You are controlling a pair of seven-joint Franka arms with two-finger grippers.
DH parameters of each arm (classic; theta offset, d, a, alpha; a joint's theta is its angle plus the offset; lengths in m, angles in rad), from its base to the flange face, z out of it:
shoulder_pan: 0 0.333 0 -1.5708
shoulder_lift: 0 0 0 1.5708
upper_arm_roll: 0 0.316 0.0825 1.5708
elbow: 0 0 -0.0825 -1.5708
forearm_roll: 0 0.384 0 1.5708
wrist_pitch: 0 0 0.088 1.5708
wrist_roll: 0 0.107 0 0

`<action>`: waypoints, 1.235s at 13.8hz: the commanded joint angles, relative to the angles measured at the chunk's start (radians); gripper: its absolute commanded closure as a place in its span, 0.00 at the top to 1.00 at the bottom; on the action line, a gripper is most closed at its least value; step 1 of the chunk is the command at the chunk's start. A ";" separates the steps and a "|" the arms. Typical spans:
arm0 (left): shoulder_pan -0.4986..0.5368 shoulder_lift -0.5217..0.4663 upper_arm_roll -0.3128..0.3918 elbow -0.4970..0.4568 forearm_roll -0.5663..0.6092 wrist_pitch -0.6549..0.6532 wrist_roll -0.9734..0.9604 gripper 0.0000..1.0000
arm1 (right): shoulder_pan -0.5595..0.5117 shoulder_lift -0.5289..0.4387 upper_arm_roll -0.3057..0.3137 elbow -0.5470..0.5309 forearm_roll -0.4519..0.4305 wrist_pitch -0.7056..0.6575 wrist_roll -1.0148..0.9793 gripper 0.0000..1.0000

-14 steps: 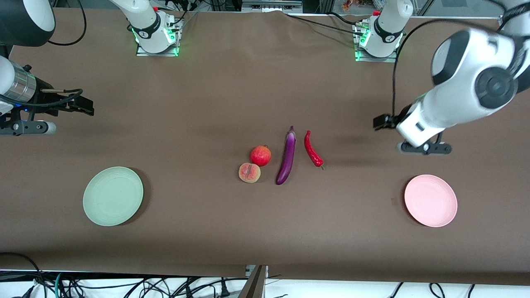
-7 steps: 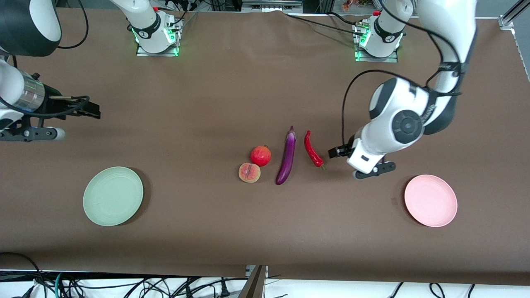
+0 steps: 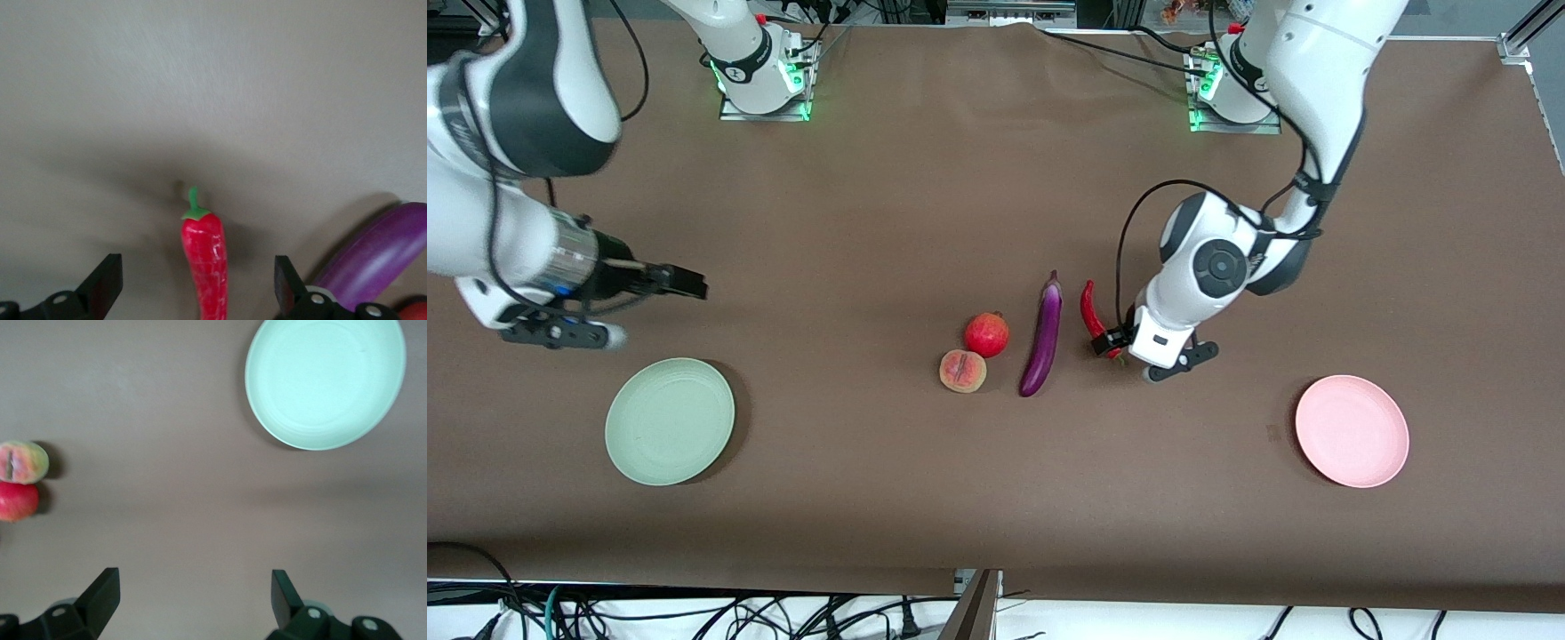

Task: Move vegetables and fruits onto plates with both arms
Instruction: 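Reach the left gripper to the red chili while the right gripper moves out, then grasp the red chili with the left gripper while the right gripper reaches the apple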

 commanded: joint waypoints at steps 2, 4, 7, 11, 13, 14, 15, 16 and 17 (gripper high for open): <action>-0.046 0.030 0.011 -0.023 0.000 0.075 -0.055 0.60 | 0.076 0.070 -0.001 0.022 0.022 0.083 0.128 1.00; -0.059 0.048 0.015 -0.023 0.001 0.076 -0.052 0.31 | 0.142 0.100 -0.003 0.021 0.045 0.141 0.231 1.00; -0.046 0.031 0.018 -0.022 0.024 0.055 -0.044 0.00 | 0.243 0.148 -0.003 0.021 0.046 0.201 0.377 1.00; -0.027 -0.035 0.069 0.018 0.192 -0.161 -0.015 0.00 | 0.370 0.248 -0.003 0.021 0.046 0.351 0.409 1.00; 0.018 -0.059 0.069 0.073 0.208 -0.276 0.110 0.00 | 0.398 0.292 -0.003 0.022 0.046 0.445 0.513 1.00; 0.044 -0.064 0.069 0.110 0.208 -0.342 0.188 0.00 | 0.427 0.315 -0.001 0.022 0.046 0.491 0.537 1.00; 0.079 -0.066 0.069 0.144 0.208 -0.394 0.265 0.00 | 0.455 0.336 -0.003 0.024 0.044 0.540 0.552 1.00; 0.113 -0.066 0.075 0.164 0.211 -0.417 0.344 0.00 | 0.473 0.358 -0.001 0.024 0.046 0.599 0.558 1.00; 0.159 -0.067 0.077 0.168 0.228 -0.421 0.442 0.00 | 0.489 0.373 -0.003 0.024 0.046 0.636 0.571 1.00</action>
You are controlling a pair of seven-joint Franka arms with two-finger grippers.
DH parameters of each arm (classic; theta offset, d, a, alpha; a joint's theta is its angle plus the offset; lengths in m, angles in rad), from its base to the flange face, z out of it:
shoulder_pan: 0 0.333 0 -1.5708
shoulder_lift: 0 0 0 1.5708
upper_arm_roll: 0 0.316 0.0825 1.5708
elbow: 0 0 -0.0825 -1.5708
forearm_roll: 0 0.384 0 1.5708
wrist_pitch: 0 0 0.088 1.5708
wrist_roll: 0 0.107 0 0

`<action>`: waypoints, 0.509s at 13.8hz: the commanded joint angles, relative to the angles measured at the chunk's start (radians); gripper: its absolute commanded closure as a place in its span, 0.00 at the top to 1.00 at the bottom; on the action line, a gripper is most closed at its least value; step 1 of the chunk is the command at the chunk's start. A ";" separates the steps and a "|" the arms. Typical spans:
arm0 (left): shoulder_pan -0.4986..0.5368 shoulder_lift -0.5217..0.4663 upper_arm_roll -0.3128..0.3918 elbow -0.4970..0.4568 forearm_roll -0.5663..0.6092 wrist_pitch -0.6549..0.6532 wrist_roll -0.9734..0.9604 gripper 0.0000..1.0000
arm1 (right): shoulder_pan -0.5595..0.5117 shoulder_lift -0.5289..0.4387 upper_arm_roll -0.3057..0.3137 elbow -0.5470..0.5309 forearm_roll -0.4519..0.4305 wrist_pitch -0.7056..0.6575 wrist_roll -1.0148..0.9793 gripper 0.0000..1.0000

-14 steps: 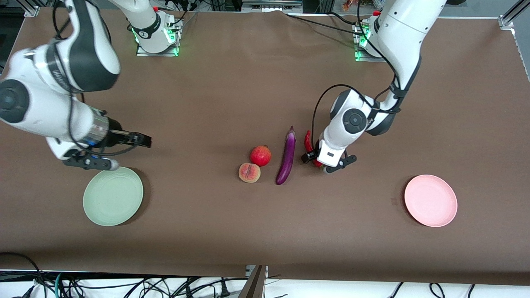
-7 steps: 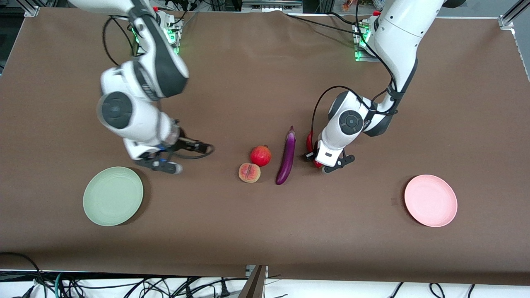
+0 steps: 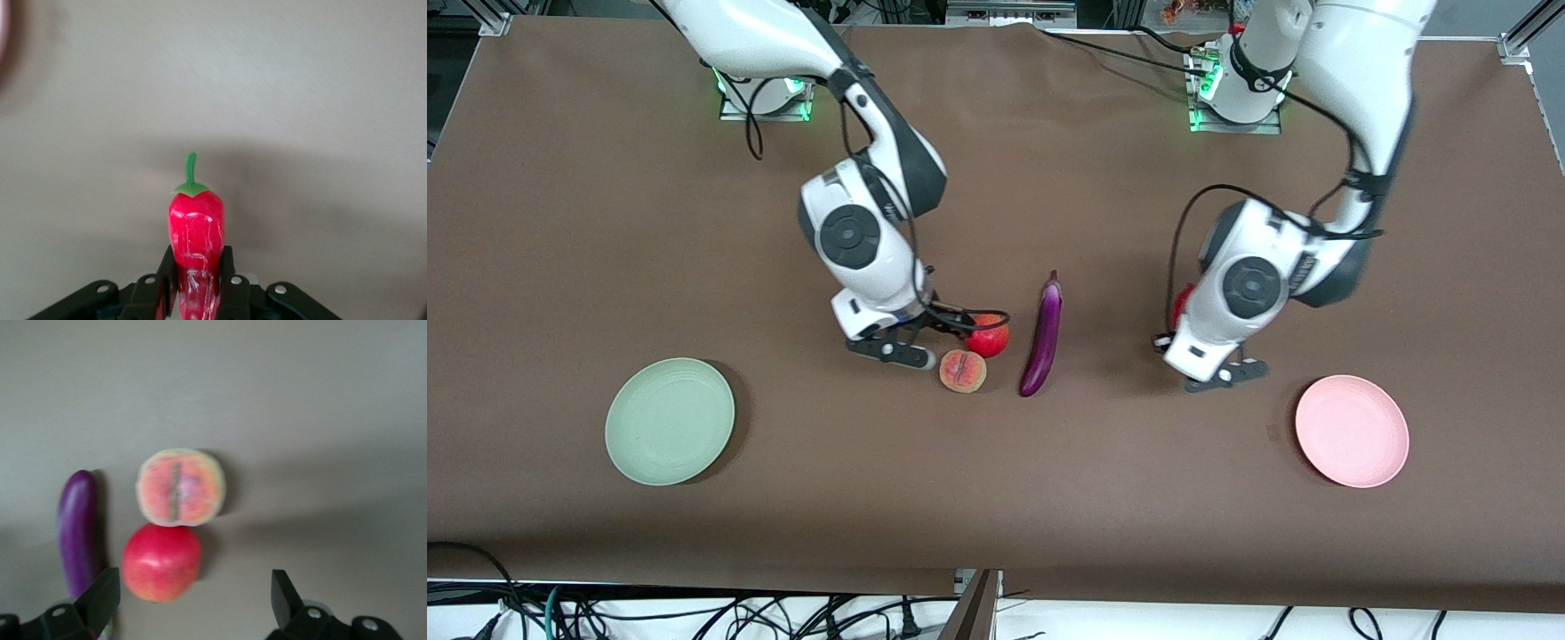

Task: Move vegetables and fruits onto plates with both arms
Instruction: 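Grasp the red chili with the left gripper while the right gripper reaches the apple, then lower the chili onto the pink plate while the right gripper grasps the apple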

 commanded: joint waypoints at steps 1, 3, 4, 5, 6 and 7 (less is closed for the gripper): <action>0.124 0.003 -0.005 0.036 0.040 -0.037 0.260 0.01 | 0.056 0.049 -0.012 0.023 0.012 0.068 0.042 1.00; 0.200 0.019 -0.005 0.070 0.047 -0.027 0.438 0.01 | 0.075 0.067 -0.012 0.023 0.009 0.071 0.046 1.00; 0.231 0.048 -0.005 0.105 0.076 -0.027 0.509 0.01 | 0.081 0.070 -0.012 0.023 0.006 0.079 0.045 1.00; 0.251 0.088 -0.005 0.149 0.112 -0.026 0.546 0.02 | 0.082 0.076 -0.012 0.023 0.008 0.093 0.046 1.00; 0.282 0.149 -0.002 0.216 0.136 -0.023 0.561 0.02 | 0.087 0.085 -0.012 0.023 0.011 0.110 0.046 1.00; 0.291 0.211 -0.002 0.290 0.146 -0.017 0.572 0.02 | 0.088 0.090 -0.012 0.023 0.011 0.128 0.046 1.00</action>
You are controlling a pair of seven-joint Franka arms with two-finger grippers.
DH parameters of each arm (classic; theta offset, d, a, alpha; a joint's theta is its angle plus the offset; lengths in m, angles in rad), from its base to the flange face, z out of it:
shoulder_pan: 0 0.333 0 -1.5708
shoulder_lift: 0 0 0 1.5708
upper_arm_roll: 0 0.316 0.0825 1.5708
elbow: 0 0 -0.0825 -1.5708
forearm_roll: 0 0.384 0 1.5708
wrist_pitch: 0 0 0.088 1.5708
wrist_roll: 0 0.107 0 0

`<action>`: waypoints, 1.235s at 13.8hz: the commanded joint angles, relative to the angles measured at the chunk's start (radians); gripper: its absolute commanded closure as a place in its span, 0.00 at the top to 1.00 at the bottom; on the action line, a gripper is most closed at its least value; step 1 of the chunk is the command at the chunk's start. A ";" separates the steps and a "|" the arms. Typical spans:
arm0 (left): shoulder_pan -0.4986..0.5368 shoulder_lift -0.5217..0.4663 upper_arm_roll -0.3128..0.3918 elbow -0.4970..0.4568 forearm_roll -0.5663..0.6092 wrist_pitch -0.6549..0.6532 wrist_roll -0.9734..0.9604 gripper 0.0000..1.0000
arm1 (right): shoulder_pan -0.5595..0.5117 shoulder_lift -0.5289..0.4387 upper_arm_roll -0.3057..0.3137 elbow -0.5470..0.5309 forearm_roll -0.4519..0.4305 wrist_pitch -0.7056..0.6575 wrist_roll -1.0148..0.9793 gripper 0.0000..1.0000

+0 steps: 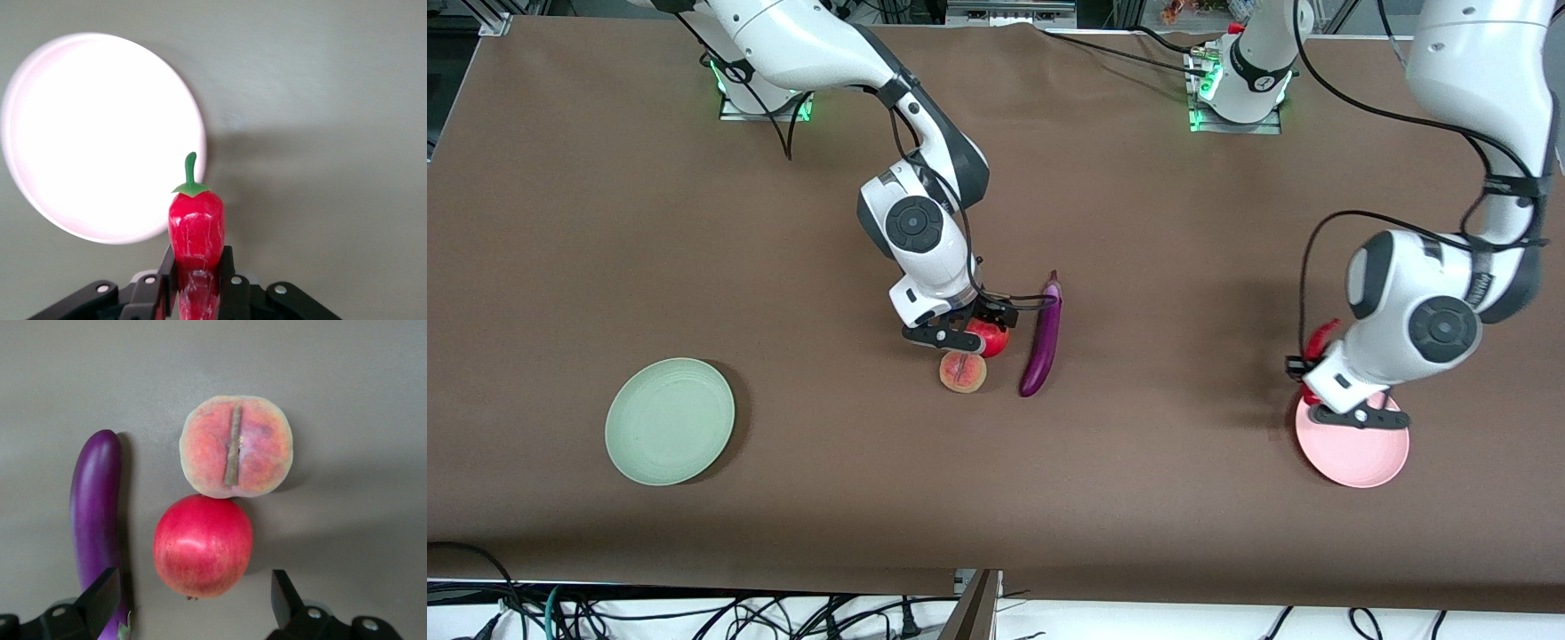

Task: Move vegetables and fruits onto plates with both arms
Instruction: 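Lower the chili onto the pink plate while the right gripper grasps the apple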

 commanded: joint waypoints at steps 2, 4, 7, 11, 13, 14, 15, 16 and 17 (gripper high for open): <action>0.016 0.215 -0.011 0.258 0.072 0.015 0.071 0.02 | 0.013 0.036 -0.011 0.022 0.009 0.059 0.008 1.00; 0.029 0.255 -0.011 0.272 0.095 0.066 0.091 0.03 | 0.019 0.055 -0.011 0.022 0.005 0.081 0.009 1.00; 0.032 0.275 -0.011 0.267 0.098 0.146 0.109 0.58 | 0.027 0.077 -0.011 0.022 0.003 0.107 0.009 1.00; 0.042 0.243 -0.020 0.263 0.086 0.079 0.109 1.00 | 0.027 0.095 -0.011 0.022 -0.001 0.128 0.006 1.00; 0.003 0.167 -0.037 0.275 0.082 -0.082 0.101 1.00 | 0.029 0.114 -0.011 0.022 -0.003 0.159 0.006 1.00; -0.001 0.124 -0.057 0.273 0.068 -0.131 0.100 1.00 | 0.029 0.120 -0.011 0.022 -0.003 0.168 0.008 1.00; -0.001 0.098 -0.086 0.272 0.050 -0.177 0.098 1.00 | 0.029 0.121 -0.011 0.022 -0.003 0.175 0.008 0.93; -0.003 0.081 -0.116 0.272 0.034 -0.217 0.091 1.00 | 0.029 0.121 -0.011 0.022 -0.001 0.175 0.008 0.66; -0.001 0.071 -0.142 0.272 0.017 -0.250 0.065 1.00 | 0.029 0.121 -0.011 0.022 -0.001 0.175 0.008 0.48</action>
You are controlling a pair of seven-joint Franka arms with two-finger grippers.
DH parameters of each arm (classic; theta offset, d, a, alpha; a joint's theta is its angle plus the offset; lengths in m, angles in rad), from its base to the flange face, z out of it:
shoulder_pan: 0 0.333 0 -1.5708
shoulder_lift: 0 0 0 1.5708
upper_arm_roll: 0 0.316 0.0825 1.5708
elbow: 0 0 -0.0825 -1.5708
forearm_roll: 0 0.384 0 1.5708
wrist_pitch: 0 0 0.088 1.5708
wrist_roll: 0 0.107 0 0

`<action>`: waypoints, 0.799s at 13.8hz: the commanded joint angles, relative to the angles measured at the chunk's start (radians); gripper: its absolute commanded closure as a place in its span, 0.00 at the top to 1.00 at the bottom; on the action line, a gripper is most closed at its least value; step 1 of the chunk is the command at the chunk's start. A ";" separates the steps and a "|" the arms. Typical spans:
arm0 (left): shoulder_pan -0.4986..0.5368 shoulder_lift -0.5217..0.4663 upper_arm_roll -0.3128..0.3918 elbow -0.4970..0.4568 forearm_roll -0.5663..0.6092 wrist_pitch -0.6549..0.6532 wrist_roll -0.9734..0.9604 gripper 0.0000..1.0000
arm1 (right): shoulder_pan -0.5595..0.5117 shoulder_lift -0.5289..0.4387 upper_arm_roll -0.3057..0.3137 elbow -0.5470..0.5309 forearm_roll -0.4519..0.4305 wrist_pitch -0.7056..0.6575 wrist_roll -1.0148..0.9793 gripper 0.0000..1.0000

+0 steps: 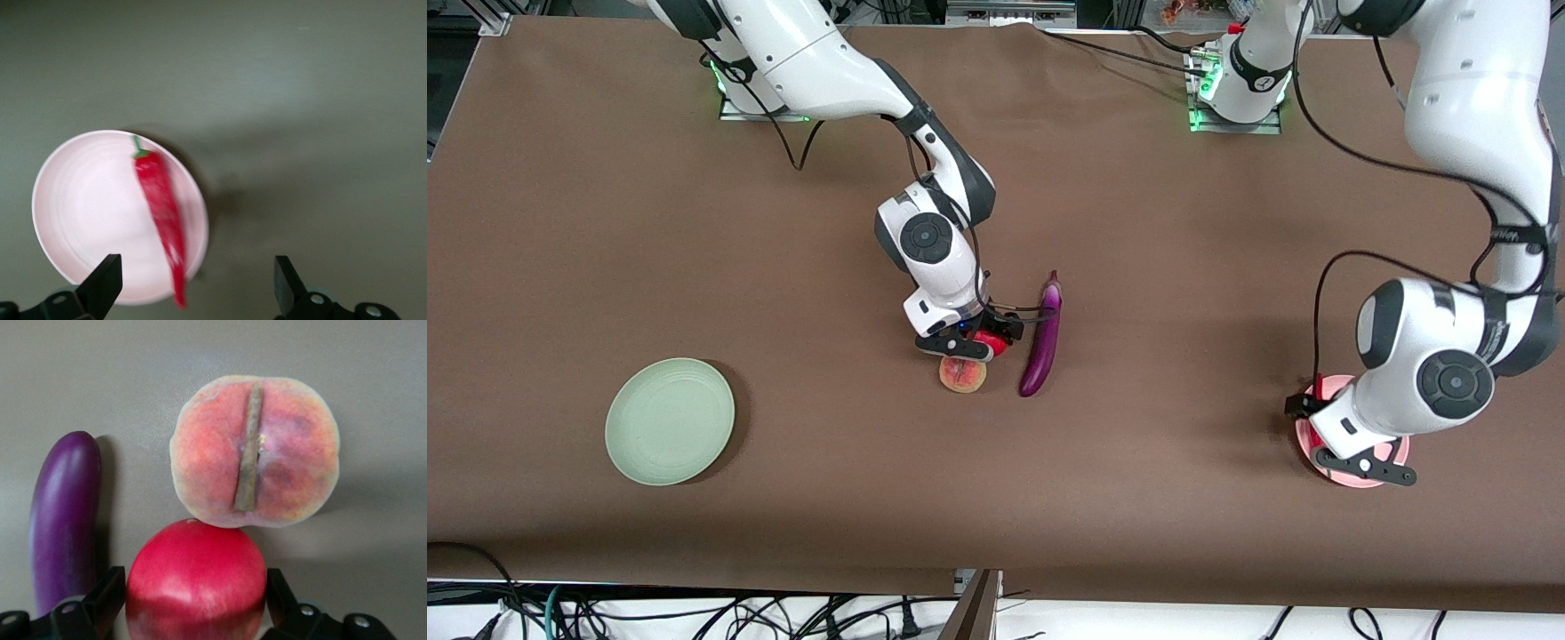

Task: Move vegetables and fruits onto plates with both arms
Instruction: 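Lower the chili onto the pink plate while the right gripper grasps the apple, then reach the left gripper to the eggplant while the right gripper carries the apple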

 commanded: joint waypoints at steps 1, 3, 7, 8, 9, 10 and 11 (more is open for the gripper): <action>-0.004 -0.055 -0.057 -0.028 -0.043 -0.086 -0.046 1.00 | 0.012 0.010 -0.009 0.021 -0.001 0.009 0.006 0.43; -0.004 -0.056 -0.132 -0.039 -0.077 -0.137 -0.142 1.00 | 0.010 0.006 -0.011 0.023 -0.001 0.005 0.003 0.42; -0.010 -0.055 -0.255 -0.042 -0.083 -0.139 -0.281 1.00 | -0.005 -0.071 -0.022 0.061 0.003 -0.142 -0.008 0.42; -0.015 -0.050 -0.275 -0.045 -0.086 -0.136 -0.293 1.00 | -0.016 -0.079 -0.022 0.102 0.000 -0.231 -0.009 0.42; -0.030 -0.049 -0.296 -0.051 -0.103 -0.129 -0.298 1.00 | -0.027 -0.097 -0.023 0.137 -0.001 -0.318 -0.015 0.42; -0.056 -0.046 -0.303 -0.068 -0.109 -0.098 -0.298 1.00 | -0.046 -0.114 -0.023 0.156 -0.001 -0.383 -0.020 0.42; -0.091 -0.046 -0.306 -0.120 -0.110 -0.017 -0.299 1.00 | -0.066 -0.132 -0.023 0.161 0.001 -0.420 -0.023 0.42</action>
